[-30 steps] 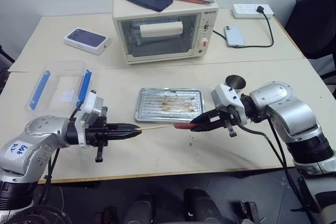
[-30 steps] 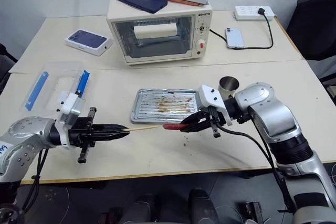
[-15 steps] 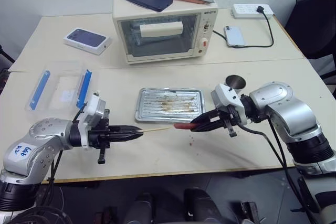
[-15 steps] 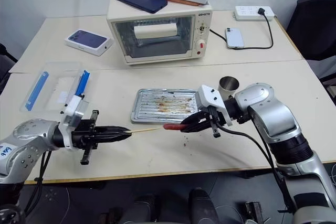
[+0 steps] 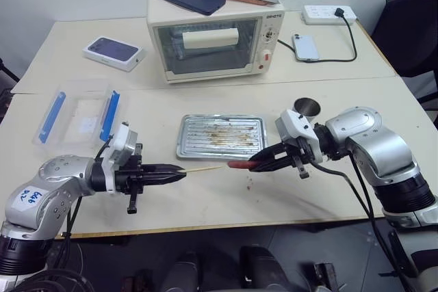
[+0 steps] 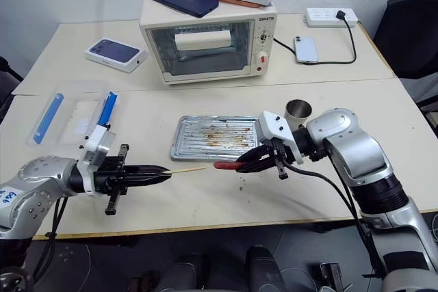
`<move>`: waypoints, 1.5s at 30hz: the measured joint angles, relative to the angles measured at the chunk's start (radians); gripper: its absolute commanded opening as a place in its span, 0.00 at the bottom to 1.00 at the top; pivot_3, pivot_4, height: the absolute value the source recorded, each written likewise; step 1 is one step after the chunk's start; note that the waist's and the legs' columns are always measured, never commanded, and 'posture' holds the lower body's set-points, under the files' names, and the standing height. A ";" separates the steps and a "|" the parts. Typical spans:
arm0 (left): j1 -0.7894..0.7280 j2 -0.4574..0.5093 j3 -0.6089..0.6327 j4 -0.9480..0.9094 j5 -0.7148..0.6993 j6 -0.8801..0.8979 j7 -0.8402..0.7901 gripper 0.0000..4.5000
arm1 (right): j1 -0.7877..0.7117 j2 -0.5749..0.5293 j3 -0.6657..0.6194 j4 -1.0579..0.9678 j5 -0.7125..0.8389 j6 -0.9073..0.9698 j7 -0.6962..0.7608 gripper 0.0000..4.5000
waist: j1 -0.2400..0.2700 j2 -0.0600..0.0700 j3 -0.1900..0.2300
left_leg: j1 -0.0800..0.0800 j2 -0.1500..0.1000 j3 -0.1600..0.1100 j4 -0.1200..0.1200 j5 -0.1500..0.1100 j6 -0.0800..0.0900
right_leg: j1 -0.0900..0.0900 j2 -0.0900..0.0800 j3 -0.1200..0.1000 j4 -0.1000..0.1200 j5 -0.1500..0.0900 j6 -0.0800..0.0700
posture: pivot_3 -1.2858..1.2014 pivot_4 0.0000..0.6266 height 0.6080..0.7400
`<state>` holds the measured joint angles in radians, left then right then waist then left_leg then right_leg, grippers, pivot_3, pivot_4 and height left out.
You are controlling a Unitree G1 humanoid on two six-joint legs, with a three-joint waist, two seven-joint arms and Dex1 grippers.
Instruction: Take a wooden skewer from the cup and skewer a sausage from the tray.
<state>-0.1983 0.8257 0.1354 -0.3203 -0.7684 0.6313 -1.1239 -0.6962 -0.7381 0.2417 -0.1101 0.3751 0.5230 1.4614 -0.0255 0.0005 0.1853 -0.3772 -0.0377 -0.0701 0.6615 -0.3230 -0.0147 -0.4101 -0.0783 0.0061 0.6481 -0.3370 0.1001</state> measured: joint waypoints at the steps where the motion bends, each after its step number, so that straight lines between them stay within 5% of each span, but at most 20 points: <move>1: -0.004 0.000 -0.001 0.002 0.002 0.000 0.000 0.00 | 0.000 0.000 0.000 0.000 0.000 0.001 0.000 0.07 | 0.000 0.000 0.000 | 0.000 0.000 0.000 0.000 0.000 0.000 | 0.000 0.000 0.000 0.000 0.000 0.000 | 0.52 0.24 1.00; 45: -0.114 -0.145 -0.109 0.105 0.147 -0.029 0.006 0.00 | -0.105 0.044 0.105 -0.043 -0.097 0.107 -0.095 0.07 | -0.001 0.000 0.000 | 0.000 -0.001 0.000 0.002 0.000 0.000 | -0.001 0.000 0.000 0.003 0.000 0.000 | 0.52 0.24 1.00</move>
<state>-0.3120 0.6808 0.0263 -0.2152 -0.6213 0.6019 -1.1180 -0.8009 -0.6937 0.3464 -0.1528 0.2777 0.6298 1.3662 -0.0262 0.0005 0.1853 -0.3773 -0.0384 -0.0701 0.6633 -0.3230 -0.0147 -0.4109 -0.0784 0.0063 0.6514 -0.3370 0.1001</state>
